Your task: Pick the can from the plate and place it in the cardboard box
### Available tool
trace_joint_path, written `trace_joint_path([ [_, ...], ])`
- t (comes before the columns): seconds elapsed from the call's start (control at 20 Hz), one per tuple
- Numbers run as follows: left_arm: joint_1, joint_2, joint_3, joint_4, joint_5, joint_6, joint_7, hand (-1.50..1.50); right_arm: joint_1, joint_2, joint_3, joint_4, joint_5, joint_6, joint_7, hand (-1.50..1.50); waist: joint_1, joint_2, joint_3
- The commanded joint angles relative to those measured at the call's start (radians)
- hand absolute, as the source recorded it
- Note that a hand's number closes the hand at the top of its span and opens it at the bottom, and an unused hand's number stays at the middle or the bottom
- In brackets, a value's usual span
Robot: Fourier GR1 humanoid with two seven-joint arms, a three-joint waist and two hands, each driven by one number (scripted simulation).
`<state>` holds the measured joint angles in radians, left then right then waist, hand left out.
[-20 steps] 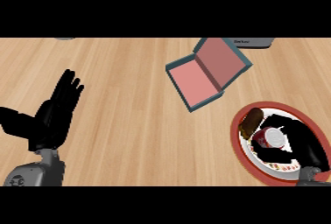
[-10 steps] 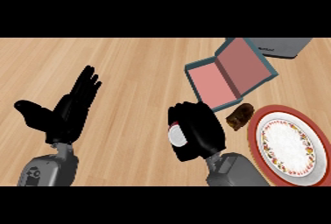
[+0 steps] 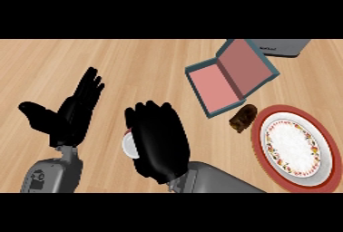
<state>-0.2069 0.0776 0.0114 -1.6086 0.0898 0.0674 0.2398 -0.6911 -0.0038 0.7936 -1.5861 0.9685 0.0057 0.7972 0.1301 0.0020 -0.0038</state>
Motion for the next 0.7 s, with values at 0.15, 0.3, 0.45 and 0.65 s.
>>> trace_joint_path([
  [0.15,0.008,-0.006,0.007,0.009,-0.010,0.020,0.003,0.00,-0.288,0.004,0.024,0.075,-0.017,-0.171,0.357,1.50,-0.035,-0.004,0.000],
  [0.3,0.010,0.015,0.039,0.024,0.005,0.009,-0.018,0.00,-0.397,0.004,-0.019,0.168,-0.047,-0.215,0.417,1.50,-0.048,0.002,0.000],
  [0.45,0.029,-0.012,0.021,0.002,-0.016,0.041,-0.019,0.00,-0.474,0.003,-0.050,0.219,-0.102,-0.211,0.463,1.50,-0.062,-0.001,0.001],
  [0.65,0.031,0.025,0.050,-0.014,0.010,0.010,-0.007,0.00,-0.528,0.003,-0.106,0.356,-0.158,-0.239,0.413,1.50,-0.077,0.002,0.002],
])
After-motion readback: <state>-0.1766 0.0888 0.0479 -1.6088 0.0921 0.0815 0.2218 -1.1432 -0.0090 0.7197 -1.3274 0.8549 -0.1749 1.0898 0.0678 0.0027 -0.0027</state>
